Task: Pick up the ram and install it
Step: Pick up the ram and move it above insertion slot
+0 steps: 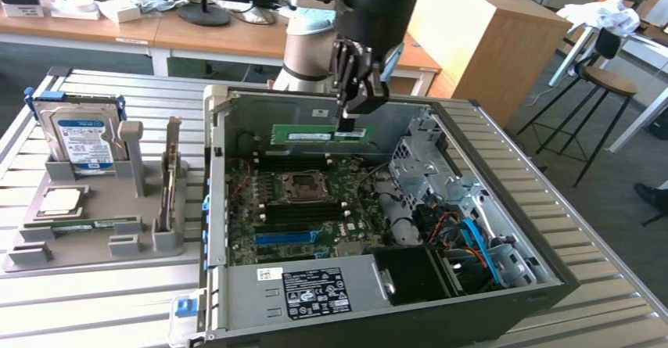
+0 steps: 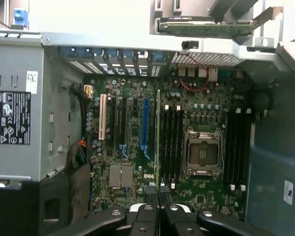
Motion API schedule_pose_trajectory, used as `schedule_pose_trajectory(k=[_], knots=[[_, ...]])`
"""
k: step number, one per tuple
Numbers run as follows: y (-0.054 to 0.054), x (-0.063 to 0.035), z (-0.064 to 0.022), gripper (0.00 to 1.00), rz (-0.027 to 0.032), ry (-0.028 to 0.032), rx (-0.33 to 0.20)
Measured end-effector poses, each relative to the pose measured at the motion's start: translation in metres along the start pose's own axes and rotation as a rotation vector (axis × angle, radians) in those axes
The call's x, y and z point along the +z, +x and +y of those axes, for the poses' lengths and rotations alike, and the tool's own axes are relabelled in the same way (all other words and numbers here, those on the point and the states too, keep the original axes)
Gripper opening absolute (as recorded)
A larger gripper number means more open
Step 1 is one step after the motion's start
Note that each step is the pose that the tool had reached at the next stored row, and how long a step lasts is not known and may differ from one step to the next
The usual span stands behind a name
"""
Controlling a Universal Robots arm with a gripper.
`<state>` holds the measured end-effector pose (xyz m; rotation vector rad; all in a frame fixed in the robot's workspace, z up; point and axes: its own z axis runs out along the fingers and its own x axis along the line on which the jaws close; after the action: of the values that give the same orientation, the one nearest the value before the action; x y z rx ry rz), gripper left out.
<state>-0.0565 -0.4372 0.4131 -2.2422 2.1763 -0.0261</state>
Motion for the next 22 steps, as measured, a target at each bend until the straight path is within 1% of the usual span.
schedule_pose_trajectory(k=[2, 5, 12, 22], knots=[[0.0, 0.0001, -0.0035, 0.11, -0.0001, 0.0, 0.0], [0.0, 0.0002, -0.0065, 0.11, -0.0001, 0.0, 0.0], [-0.001, 0.0003, -0.0068, 0.11, -0.0002, 0.0001, 0.0], [-0.015, 0.0007, -0.0071, 0.11, 0.0, 0.0001, 0.007]])
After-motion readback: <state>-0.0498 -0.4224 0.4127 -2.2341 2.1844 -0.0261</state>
